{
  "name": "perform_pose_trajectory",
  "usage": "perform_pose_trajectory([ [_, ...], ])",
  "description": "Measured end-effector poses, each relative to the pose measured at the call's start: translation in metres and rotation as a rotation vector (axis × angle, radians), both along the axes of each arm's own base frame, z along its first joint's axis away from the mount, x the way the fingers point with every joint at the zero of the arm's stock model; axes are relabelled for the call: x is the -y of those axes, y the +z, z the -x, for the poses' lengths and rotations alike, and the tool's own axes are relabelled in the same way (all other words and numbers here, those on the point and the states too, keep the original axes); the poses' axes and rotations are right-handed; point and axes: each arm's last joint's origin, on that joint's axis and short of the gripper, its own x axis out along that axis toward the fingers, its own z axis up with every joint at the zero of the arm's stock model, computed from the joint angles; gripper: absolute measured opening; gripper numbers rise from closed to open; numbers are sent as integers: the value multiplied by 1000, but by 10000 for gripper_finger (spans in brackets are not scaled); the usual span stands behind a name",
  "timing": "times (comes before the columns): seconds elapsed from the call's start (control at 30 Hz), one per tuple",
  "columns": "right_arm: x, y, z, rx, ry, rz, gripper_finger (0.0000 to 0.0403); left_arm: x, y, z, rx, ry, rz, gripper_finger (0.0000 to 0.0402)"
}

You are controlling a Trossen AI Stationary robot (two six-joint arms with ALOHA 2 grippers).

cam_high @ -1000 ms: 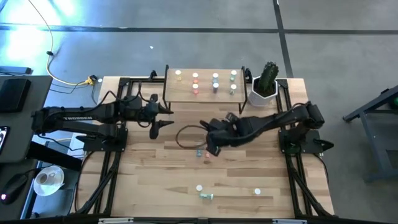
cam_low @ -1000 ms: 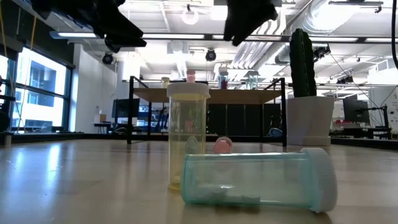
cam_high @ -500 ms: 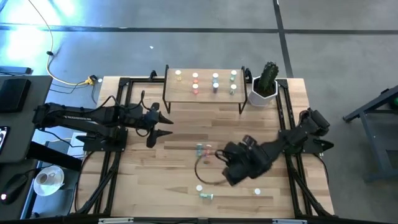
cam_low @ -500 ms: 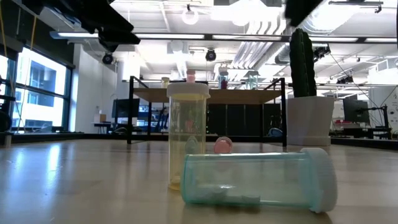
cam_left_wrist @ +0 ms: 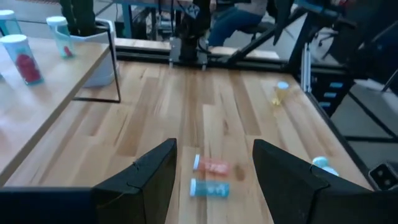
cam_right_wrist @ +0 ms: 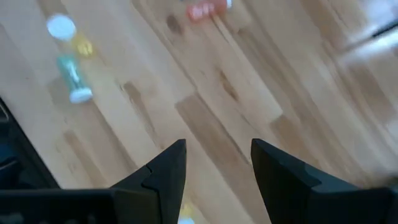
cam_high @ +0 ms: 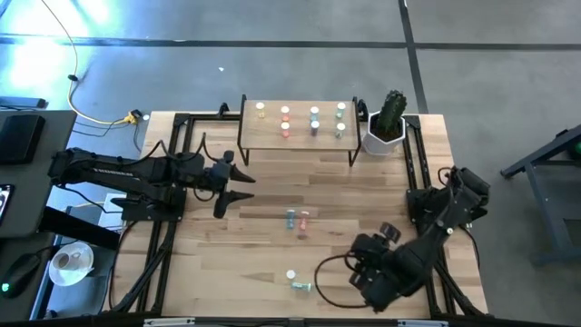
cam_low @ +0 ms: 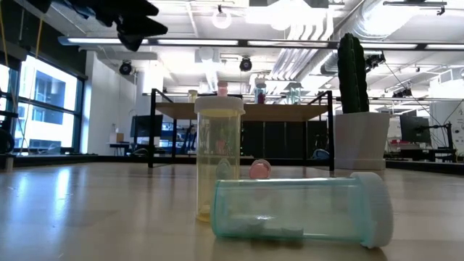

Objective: Pick and place medicine bottles onto shelf by color
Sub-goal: Put the right yellow pill bottle on the shelf aligned with the other yellow pill bottle

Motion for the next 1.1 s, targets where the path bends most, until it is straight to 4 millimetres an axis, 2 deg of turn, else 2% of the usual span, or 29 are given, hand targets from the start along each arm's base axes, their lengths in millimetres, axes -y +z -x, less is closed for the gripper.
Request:
perform_pose_trajectory([
  [0.3, -24, -2, 34, -37, 38, -7, 172, -2, 2, -1, 28, 67, 38, 200],
  [0.53, -35, -40, 73, -126, -22, 63, 172, -2, 2, -1, 35, 103, 79, 200],
  [0.7, -41, -60, 93, -123, -50, 74, 172, -2, 3, -1, 40, 111, 84, 200],
  [0.9, -41, -74, 112, -69, -75, -16, 172, -3, 3, -1, 44, 142, 74, 200],
  [1.1, -41, -89, 120, -21, -16, -154, 172, -4, 6, -1, 72, 163, 67, 200],
])
